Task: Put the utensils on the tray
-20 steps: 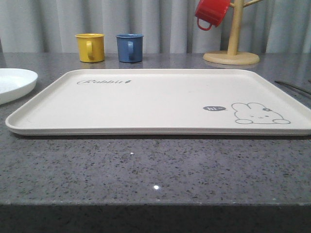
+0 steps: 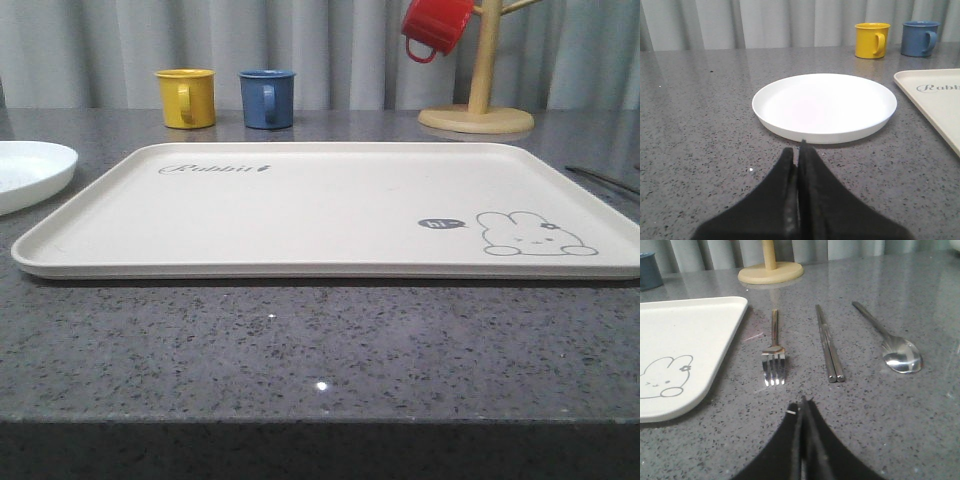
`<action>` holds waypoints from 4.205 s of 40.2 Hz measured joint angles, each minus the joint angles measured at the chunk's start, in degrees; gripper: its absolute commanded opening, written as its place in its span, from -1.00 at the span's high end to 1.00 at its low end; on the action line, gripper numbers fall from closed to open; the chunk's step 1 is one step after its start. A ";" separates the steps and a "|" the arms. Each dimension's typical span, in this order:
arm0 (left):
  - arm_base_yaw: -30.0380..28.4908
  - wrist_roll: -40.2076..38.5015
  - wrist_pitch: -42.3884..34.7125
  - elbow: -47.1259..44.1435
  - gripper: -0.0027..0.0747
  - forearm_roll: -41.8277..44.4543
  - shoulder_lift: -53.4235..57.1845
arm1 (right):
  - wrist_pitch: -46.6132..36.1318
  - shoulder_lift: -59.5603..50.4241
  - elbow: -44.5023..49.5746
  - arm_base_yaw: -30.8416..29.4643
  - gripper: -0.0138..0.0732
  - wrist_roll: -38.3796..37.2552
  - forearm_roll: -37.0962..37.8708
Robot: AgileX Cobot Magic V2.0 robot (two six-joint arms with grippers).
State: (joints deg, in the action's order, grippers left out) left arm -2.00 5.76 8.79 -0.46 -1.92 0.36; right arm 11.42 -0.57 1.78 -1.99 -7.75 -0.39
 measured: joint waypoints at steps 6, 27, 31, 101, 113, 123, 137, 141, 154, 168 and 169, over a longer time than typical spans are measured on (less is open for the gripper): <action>0.00 0.00 0.00 0.00 0.98 0.00 0.00 | 0.00 0.00 0.00 0.00 0.84 0.00 0.00; 0.00 0.00 0.00 0.00 0.98 0.00 0.00 | 0.00 0.00 0.00 0.00 0.84 0.00 0.00; 0.00 0.00 -0.66 0.00 0.98 0.00 0.00 | 0.00 0.00 0.00 0.00 0.84 0.00 0.00; 0.21 0.00 3.87 27.35 -0.86 2.35 -22.53 | 11.04 20.27 -32.42 0.00 -0.82 0.00 2.18; 6.54 2.76 18.43 42.71 -0.86 1.92 -44.70 | 11.04 20.27 -32.42 0.00 -0.82 0.00 2.30; 11.77 4.63 40.77 62.40 -0.83 3.75 -70.19 | 11.04 20.27 -32.42 0.00 -0.82 0.00 2.32; 11.77 8.42 49.97 68.45 -0.21 5.40 -84.02 | 11.04 20.27 -32.42 0.00 -0.82 0.00 2.42; 11.77 8.77 50.40 68.45 -0.21 5.40 -86.52 | 11.04 20.27 -32.42 0.00 -0.82 0.00 2.42; 11.77 9.98 50.40 68.67 -0.20 5.40 -91.17 | 11.04 20.27 -32.42 0.00 -0.82 0.00 2.42; 11.77 11.41 50.40 68.77 0.61 5.40 -92.54 | 11.04 20.27 -32.42 0.00 -0.82 0.00 2.42; 11.77 11.56 50.40 68.92 0.67 5.40 -92.68 | 11.04 20.27 -32.42 0.00 -0.82 0.00 2.42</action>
State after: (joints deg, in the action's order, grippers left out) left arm 9.76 17.32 59.18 68.46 3.48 -92.32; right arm 22.46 19.70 -30.64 -1.99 -7.75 2.03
